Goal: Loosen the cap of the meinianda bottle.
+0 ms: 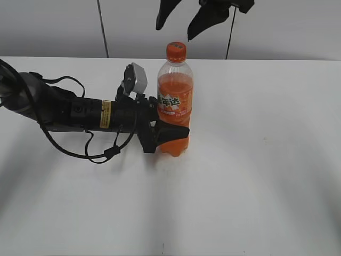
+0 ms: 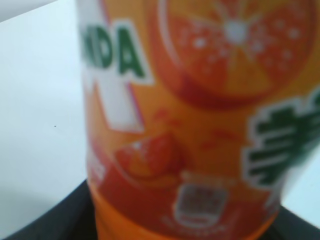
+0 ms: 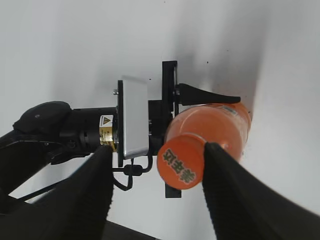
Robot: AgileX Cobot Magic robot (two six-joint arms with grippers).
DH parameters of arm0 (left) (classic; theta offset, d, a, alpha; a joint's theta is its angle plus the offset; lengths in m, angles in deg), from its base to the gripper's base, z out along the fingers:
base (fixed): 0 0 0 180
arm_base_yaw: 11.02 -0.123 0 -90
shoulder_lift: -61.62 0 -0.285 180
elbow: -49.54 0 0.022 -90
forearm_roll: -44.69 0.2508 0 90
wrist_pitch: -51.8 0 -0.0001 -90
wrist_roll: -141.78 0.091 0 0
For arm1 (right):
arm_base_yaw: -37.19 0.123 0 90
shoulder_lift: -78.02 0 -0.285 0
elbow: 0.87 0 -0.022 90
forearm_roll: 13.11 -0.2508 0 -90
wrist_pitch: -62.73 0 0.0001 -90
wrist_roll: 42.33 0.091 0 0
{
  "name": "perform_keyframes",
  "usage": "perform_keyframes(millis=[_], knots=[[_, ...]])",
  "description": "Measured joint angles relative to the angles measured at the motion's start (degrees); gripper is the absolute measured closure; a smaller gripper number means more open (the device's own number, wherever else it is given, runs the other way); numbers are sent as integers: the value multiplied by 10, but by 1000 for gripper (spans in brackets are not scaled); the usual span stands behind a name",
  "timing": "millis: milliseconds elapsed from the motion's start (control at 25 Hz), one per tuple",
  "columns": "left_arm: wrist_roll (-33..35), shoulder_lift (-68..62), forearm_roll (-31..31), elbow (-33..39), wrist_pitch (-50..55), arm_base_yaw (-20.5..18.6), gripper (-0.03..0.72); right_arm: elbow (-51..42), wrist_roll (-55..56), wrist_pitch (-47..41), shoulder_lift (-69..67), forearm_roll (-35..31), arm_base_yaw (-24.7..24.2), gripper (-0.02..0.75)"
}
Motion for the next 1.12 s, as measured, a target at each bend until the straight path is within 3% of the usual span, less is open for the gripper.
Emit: perform_keyframes(millis=[360, 1120], knots=[[0, 0, 0, 0, 0, 0, 276, -15, 1, 0, -2, 39, 14, 310], [0, 0, 0, 0, 0, 0, 276, -23, 3, -1, -10, 42, 23, 342]])
